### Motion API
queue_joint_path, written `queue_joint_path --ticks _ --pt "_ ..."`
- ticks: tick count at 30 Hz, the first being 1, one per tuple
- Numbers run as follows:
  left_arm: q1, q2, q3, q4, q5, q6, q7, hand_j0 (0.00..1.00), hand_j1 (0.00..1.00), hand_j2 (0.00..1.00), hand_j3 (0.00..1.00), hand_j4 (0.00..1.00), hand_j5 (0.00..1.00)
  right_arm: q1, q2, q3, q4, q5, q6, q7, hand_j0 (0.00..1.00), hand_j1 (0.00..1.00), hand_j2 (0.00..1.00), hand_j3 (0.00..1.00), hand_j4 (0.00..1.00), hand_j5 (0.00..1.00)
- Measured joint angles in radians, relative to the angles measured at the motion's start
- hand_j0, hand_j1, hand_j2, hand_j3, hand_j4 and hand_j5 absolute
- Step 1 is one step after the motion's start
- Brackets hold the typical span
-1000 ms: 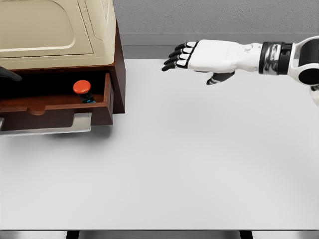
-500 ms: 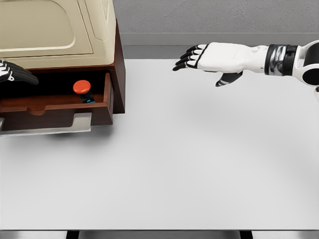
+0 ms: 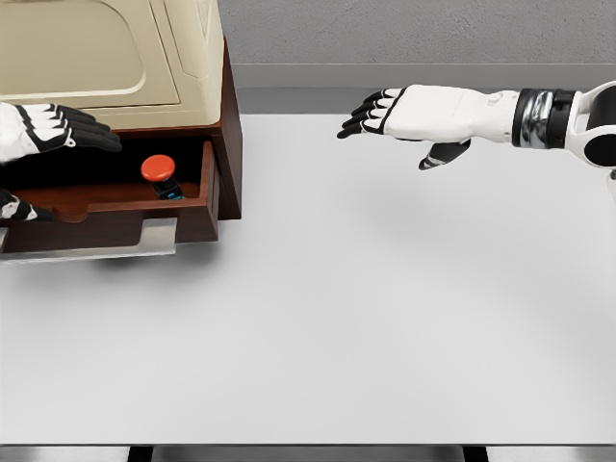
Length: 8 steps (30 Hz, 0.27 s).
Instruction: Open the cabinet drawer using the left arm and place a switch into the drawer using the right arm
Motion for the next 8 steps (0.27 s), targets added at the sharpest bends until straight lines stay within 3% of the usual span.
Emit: queue_joint_path --ticks 8 --pt "-0.003 -0.080 -0.012 0.000 -0.078 0.000 0.000 0.94 0.94 0.94 0.94 0.94 0.94 0.000 0.000 0.000 0.000 0.000 0.000 0.000 1.00 1.00 1.00 1.00 1.00 1.00"
